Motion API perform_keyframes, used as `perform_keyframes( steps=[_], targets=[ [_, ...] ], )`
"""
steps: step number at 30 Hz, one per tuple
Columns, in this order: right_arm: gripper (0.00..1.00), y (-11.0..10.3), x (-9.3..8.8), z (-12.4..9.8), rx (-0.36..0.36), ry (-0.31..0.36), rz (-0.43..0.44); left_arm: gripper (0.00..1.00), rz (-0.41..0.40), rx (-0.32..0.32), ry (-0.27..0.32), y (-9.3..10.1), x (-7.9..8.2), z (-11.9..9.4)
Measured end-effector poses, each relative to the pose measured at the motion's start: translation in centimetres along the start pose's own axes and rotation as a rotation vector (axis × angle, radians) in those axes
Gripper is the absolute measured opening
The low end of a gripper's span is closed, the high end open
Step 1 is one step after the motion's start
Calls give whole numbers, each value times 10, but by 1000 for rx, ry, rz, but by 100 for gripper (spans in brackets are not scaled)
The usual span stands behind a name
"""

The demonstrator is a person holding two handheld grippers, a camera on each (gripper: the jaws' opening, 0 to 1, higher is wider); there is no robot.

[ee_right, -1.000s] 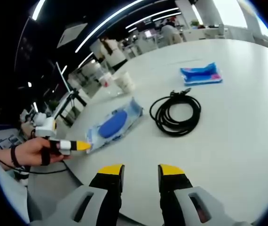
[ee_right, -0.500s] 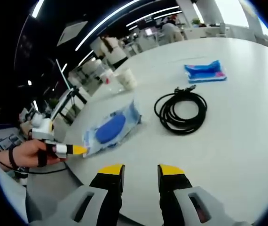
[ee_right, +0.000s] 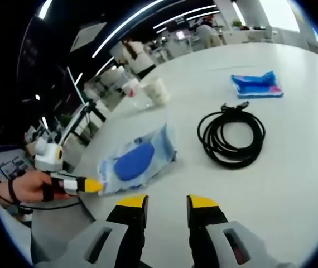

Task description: Arrange the tabletop items into an orderly group along one side of the table until the central work area is clear of visible clutter.

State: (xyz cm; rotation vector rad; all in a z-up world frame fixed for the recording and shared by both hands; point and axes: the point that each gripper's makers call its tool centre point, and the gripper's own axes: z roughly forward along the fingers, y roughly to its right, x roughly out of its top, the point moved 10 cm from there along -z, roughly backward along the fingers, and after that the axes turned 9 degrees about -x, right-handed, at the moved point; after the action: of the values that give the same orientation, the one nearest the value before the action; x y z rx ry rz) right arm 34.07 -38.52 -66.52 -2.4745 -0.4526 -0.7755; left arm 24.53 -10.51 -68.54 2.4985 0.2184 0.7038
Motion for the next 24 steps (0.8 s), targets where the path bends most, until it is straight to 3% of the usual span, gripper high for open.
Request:
perform_keyframes(
  steps=[17, 24],
  targets=[
    [25, -8, 24, 37, 8, -41, 1, 0, 37, -25, -40, -3, -4, -6],
    [24, -11, 20, 46, 5, -57, 18, 0, 27, -45, -37, -7, -6, -10]
  ],
)
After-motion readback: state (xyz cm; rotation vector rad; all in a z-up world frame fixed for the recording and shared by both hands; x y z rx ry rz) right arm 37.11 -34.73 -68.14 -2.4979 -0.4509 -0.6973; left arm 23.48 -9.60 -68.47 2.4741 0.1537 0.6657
